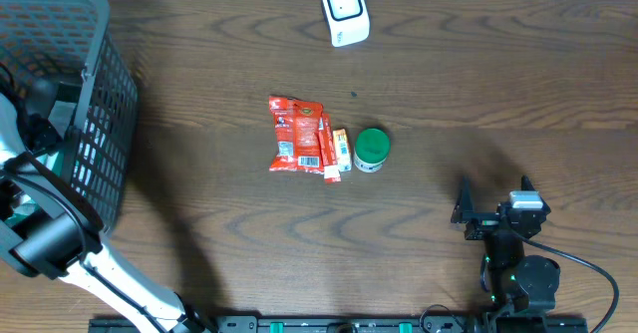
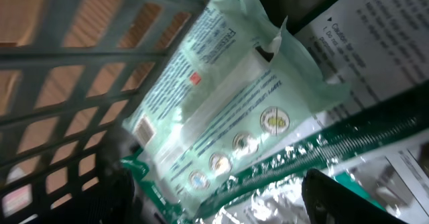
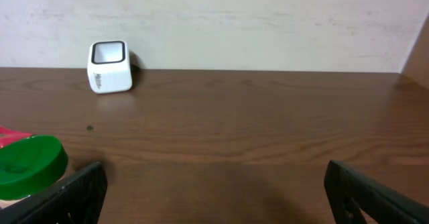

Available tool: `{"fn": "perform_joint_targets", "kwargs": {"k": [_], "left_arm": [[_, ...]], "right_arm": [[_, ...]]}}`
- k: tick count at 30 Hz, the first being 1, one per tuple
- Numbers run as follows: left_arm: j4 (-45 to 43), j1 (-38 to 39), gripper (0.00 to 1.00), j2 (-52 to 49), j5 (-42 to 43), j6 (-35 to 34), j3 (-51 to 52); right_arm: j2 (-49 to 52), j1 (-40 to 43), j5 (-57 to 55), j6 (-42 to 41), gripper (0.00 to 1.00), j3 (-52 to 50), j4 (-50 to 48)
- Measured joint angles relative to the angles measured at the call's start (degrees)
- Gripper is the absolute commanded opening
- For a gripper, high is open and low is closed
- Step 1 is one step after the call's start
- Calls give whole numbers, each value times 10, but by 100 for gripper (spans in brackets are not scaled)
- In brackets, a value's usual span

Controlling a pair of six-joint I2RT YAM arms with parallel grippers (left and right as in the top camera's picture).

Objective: Scan the item barcode
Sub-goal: 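Grasp the mint-green wipes pack in the basket with the left gripper and lift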

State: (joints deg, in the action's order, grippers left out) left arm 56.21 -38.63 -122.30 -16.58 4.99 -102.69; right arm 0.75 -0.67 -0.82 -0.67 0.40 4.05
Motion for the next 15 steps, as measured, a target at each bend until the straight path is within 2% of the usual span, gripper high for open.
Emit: {"fn": "perform_joint_targets", "kwargs": {"k": [9, 15], "left_arm": [[-29, -12, 80, -37, -1, 0, 0], [-43, -14, 77, -43, -1, 2, 0]], "right_arm": [[0, 0, 0, 0, 99, 0, 0], [0, 0, 0, 0, 99, 0, 0]]}}
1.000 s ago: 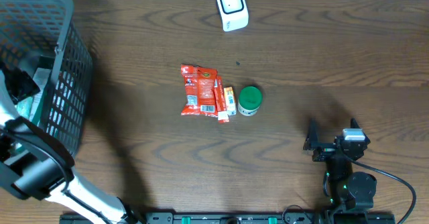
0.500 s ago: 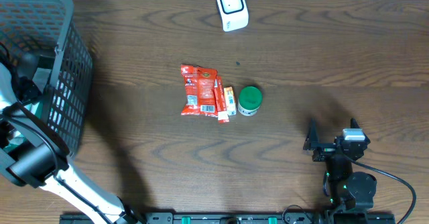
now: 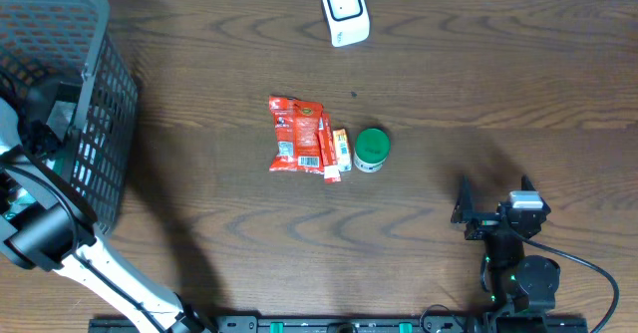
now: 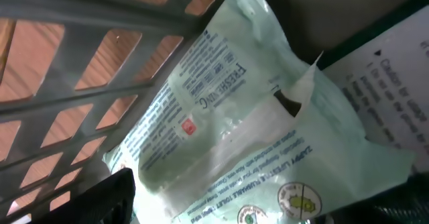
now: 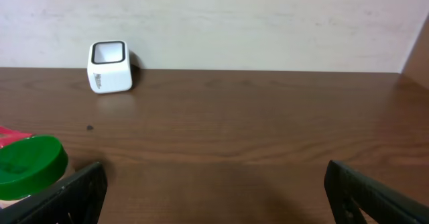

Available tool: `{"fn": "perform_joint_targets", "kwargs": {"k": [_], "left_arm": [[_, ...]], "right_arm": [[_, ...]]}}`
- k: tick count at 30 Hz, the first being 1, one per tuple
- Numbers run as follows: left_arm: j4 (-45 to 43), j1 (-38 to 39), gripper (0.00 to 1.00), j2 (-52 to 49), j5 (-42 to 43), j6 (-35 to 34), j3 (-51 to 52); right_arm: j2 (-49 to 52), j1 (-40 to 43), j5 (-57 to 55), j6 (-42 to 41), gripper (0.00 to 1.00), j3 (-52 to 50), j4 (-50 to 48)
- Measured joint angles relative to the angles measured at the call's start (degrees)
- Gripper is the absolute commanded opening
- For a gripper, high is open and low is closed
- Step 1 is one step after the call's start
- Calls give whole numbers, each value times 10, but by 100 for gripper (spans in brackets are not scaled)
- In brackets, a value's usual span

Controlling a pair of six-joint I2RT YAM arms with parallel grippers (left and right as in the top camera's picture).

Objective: Scan the item barcode
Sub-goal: 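Grasp the mint-green wipes pack in the basket with the left gripper and lift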

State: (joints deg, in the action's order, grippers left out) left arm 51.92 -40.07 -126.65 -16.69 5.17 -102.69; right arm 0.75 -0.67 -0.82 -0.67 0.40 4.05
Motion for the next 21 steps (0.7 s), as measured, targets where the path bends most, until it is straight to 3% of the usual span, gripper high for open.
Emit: {"fn": "perform_joint_targets", "kwargs": {"k": [9, 21], "left_arm": [[-8, 0, 60, -5, 2, 9, 0], [-18, -1, 58, -5, 40, 9, 0]], "right_arm": [[0, 0, 0, 0, 99, 0, 0], [0, 0, 0, 0, 99, 0, 0]]}}
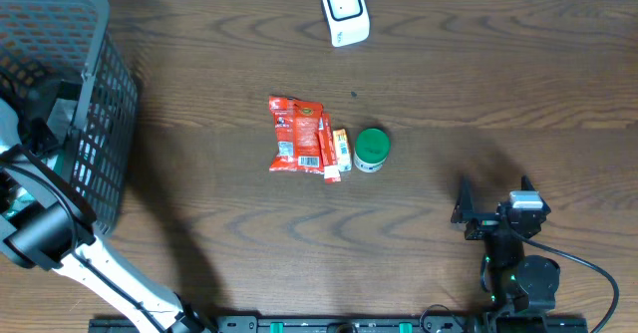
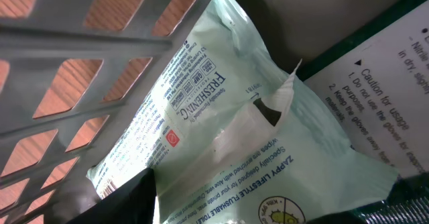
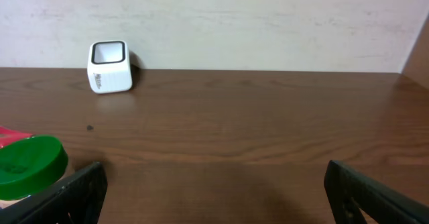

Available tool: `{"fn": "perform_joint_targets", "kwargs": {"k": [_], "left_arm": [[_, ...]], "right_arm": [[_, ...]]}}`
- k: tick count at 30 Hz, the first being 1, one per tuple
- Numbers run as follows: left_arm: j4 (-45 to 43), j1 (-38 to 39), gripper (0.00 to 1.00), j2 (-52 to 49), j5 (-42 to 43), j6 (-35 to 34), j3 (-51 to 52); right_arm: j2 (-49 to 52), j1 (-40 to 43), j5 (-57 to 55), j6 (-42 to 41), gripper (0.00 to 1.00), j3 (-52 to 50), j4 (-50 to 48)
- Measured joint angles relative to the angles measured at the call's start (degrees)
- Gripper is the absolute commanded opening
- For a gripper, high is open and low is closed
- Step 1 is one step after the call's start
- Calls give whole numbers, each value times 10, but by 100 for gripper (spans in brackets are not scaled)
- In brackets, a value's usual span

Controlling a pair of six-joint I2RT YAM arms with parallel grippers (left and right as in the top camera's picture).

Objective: Scan the item barcode
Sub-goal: 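Grasp the mint-green wipes pack in the basket with the left gripper and lift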

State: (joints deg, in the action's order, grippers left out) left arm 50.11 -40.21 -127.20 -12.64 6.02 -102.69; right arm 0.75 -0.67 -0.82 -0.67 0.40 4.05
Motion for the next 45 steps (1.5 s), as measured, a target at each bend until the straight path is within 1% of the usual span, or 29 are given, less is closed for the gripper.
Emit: {"fn": "perform_joint_targets", "kwargs": {"k": [1, 4, 7, 8, 10, 12, 13, 15, 22, 25, 29, 35, 39, 45], "left_arm": [[-2, 0, 56, 0, 1, 0, 0], [-12, 0, 54, 0, 4, 0, 3], [-23, 0, 44, 1, 3, 2, 12], [-26, 0, 39, 2, 2, 3, 13], [-30, 0, 26, 2, 0, 6, 14], [-34, 0, 19, 5, -1, 10, 14], [-36, 0, 12, 7, -1, 12, 14], [-38, 0, 8, 12, 1, 14, 15], [-42, 0, 7, 37, 16, 13, 22], [-52, 0, 7, 78, 22, 8, 30], [-72, 0, 7, 176, 24, -3, 30], [-70, 20, 7, 333, 24, -36, 28], [-34, 74, 7, 419, 22, -75, 27], [52, 220, 7, 518, 28, -152, 26]], "right_arm": [[0, 0, 0, 0, 99, 0, 0], [0, 0, 0, 0, 99, 0, 0], [0, 0, 0, 0, 99, 0, 0], [0, 0, 0, 0, 99, 0, 0], [0, 0, 0, 0, 99, 0, 0], [0, 0, 0, 0, 99, 0, 0], [0, 0, 0, 0, 99, 0, 0], [0, 0, 0, 0, 99, 0, 0], [0, 0, 0, 0, 99, 0, 0], [0, 0, 0, 0, 99, 0, 0], [0, 0, 0, 0, 99, 0, 0], [0, 0, 0, 0, 99, 0, 0], [0, 0, 0, 0, 99, 0, 0], [0, 0, 0, 0, 99, 0, 0]]}}
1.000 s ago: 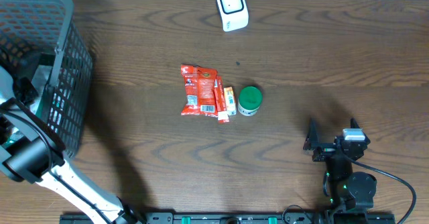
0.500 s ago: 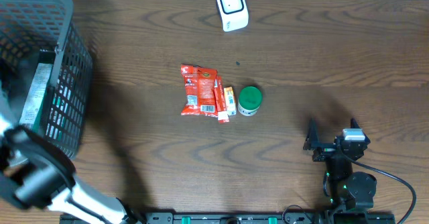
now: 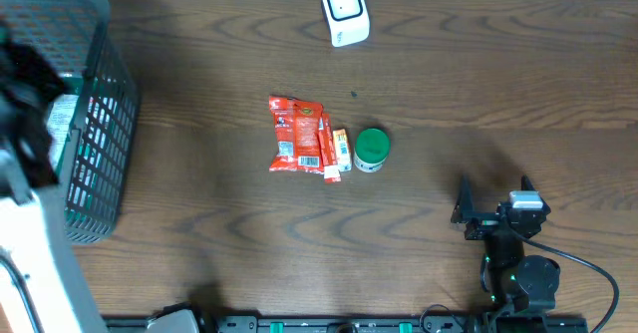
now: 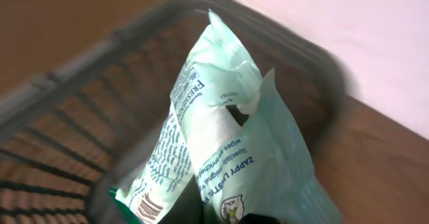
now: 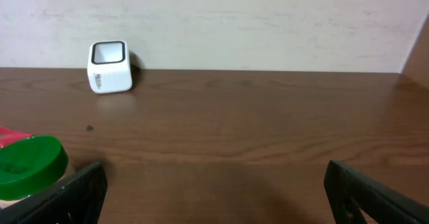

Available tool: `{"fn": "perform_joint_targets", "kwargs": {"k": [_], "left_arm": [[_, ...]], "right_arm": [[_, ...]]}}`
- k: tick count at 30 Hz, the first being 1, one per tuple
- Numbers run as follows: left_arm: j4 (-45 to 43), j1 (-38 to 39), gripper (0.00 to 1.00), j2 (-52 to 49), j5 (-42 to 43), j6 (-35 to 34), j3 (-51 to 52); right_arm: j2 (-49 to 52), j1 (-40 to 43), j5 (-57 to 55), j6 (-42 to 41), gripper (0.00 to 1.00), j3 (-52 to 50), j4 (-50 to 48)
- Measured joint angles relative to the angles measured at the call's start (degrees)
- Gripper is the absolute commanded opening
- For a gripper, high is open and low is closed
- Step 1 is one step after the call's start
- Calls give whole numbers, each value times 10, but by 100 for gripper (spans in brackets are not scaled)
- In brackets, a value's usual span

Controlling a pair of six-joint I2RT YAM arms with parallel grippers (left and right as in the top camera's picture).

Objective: Scan the item barcode
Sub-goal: 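Grasp the mint-green wipes pack in the basket with the left gripper and lift, then lower the green wipes pack onto the table left of the red bag and release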

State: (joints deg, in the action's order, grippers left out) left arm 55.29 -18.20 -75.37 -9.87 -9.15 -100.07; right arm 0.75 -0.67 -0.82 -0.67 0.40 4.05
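My left gripper (image 4: pixel 222 214) is shut on a pale green wipes pack (image 4: pixel 228 143), holding it up above the grey mesh basket (image 4: pixel 67 137). The pack's barcode (image 4: pixel 149 204) shows at its lower left corner. The white scanner (image 3: pixel 345 11) stands at the table's far edge, also visible in the right wrist view as a scanner (image 5: pixel 107 66) by the wall. My right gripper (image 3: pixel 495 188) rests open at the front right with nothing between its fingers.
The basket (image 3: pixel 100 154) stands at the table's left end, with more packets in it. A red snack pack (image 3: pixel 296 134), a small orange box (image 3: pixel 341 149) and a green-lidded jar (image 3: pixel 372 149) lie mid-table.
My left gripper was down inside the basket with the green pack close against the mesh. Now it is raised above the basket, with the pack held in it. The right arm has not moved.
My left gripper was inside the basket over the green wipes pack and other packets. At the following two moments it sat closer on the pack beside the basket wall. Now the pack hangs in the gripper above the basket's rim. The right gripper stayed open and still.
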Motion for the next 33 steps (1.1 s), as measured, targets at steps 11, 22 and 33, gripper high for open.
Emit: {"fn": "perform_joint_targets", "kwargs": {"k": [11, 22, 33], "left_arm": [[80, 250, 7, -28, 5, -125, 84], [-20, 333, 7, -229, 10, -193, 233], [-89, 333, 70, -334, 51, -205, 233]], "right_arm": [[0, 0, 0, 0, 99, 0, 0], [0, 0, 0, 0, 99, 0, 0], [0, 0, 0, 0, 99, 0, 0]]}}
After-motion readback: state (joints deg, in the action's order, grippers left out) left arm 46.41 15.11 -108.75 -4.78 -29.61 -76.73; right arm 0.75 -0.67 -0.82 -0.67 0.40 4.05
